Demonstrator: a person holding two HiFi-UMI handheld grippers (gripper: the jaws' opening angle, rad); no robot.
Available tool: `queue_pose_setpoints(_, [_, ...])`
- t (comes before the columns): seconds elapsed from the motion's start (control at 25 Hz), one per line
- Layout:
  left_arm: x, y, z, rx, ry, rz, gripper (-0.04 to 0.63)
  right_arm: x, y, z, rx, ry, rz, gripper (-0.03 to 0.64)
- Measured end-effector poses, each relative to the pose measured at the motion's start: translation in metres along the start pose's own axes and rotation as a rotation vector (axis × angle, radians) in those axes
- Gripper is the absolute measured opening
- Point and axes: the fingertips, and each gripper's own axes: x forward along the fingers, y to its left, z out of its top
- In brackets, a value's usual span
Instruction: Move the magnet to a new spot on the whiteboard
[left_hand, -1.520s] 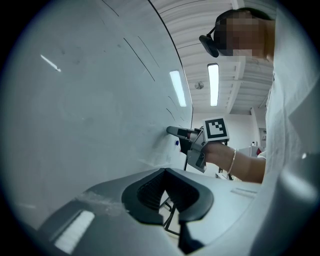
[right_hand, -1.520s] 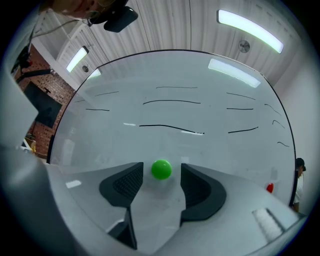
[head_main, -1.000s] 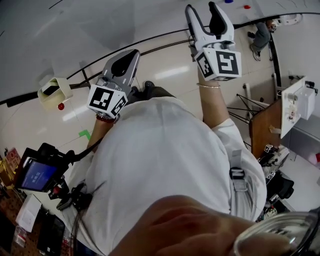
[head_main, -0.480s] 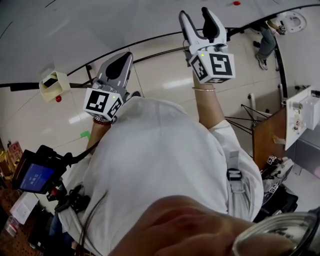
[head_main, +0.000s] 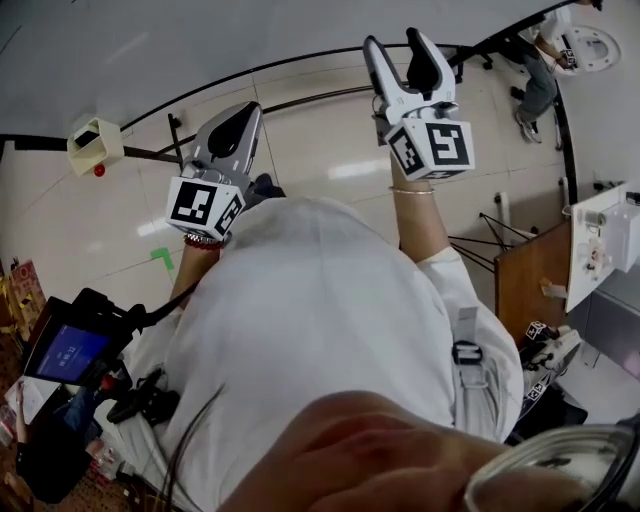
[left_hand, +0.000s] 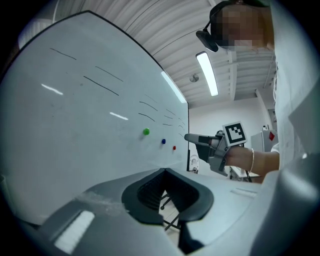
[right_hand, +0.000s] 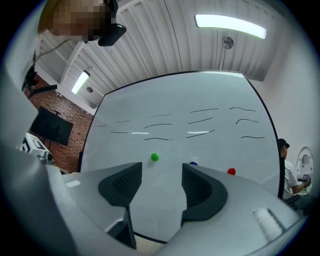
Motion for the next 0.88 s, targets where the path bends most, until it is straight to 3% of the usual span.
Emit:
queue_pose_setpoints(0.48, [-0.025, 0.021, -0.013, -0.031, 0.034, 0.097, 0.006, 0.002, 0.043, -0.033, 0.065, 0.039, 0.142, 0.244])
queue_pose_setpoints(0.88, [-0.018, 0.006, -0.007, -0.041, 0.034, 0.063, 0.006, -0.024, 0.055, -0.047, 0.074, 0.085, 0.166, 0.242])
